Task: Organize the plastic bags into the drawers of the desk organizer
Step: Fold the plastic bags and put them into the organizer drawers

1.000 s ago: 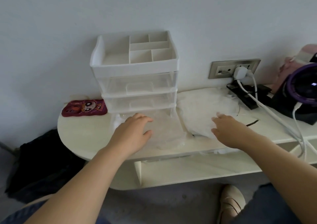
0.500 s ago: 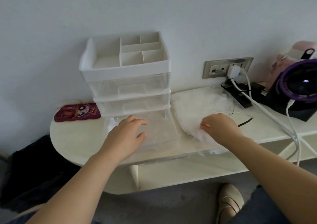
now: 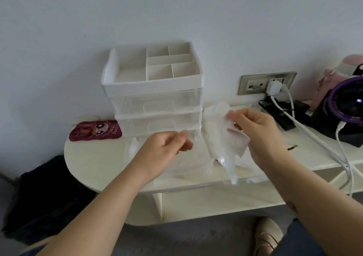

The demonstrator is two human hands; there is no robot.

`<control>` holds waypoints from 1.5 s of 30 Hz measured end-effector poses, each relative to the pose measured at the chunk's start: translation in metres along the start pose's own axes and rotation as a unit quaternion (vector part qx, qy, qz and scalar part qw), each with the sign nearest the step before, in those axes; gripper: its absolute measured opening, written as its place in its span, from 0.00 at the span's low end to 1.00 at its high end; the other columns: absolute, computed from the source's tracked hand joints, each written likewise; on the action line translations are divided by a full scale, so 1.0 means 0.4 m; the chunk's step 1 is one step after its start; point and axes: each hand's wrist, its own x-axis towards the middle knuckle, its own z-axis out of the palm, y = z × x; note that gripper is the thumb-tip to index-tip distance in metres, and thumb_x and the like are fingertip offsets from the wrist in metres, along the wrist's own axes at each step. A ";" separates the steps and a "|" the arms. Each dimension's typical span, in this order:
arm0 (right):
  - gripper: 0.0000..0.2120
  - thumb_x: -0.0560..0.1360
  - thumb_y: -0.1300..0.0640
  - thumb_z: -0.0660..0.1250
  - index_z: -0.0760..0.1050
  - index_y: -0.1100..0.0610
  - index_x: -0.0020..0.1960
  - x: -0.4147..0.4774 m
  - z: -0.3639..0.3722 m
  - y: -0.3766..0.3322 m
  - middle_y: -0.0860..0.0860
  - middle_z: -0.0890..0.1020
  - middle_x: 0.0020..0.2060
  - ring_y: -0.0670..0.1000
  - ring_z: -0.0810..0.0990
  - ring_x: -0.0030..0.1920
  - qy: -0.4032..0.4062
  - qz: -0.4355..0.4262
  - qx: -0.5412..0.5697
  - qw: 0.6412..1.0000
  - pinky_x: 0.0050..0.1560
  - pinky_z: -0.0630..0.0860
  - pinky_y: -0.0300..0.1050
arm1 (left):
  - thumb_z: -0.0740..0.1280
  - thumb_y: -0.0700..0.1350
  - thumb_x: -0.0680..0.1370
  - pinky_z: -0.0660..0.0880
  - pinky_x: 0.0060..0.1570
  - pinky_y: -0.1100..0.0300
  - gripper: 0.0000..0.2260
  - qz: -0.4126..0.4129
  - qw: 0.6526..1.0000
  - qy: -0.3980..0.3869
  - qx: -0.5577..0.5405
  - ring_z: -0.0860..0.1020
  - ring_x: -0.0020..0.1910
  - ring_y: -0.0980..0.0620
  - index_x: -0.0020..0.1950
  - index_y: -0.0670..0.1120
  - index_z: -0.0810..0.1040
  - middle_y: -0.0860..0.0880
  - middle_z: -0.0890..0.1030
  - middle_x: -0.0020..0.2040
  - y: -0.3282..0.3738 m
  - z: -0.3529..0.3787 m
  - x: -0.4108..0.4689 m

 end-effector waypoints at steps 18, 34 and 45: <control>0.17 0.76 0.41 0.60 0.78 0.51 0.56 0.021 0.295 0.101 0.47 0.76 0.56 0.47 0.74 0.54 -0.192 -0.174 -0.388 0.884 0.53 0.73 0.43 | 0.61 0.44 0.81 0.79 0.50 0.48 0.10 -0.229 0.920 0.105 -0.301 0.82 0.48 0.43 0.58 0.42 0.77 0.41 0.83 0.50 -0.081 -0.135 0.030; 0.08 0.77 0.56 0.61 0.79 0.55 0.48 0.031 0.257 0.043 0.49 0.78 0.51 0.51 0.76 0.52 -0.301 -0.163 -0.566 0.750 0.50 0.74 0.43 | 0.53 0.37 0.83 0.81 0.40 0.49 0.13 -0.282 0.924 0.089 -0.243 0.83 0.40 0.44 0.54 0.44 0.77 0.40 0.83 0.44 -0.108 -0.142 0.033; 0.22 0.78 0.42 0.57 0.82 0.56 0.40 0.051 0.236 -0.003 0.52 0.82 0.41 0.51 0.79 0.43 -0.314 -0.090 -0.496 0.805 0.48 0.76 0.47 | 0.55 0.38 0.78 0.75 0.56 0.53 0.17 -0.212 0.971 0.062 0.094 0.78 0.54 0.47 0.63 0.48 0.75 0.47 0.80 0.56 -0.115 -0.111 0.036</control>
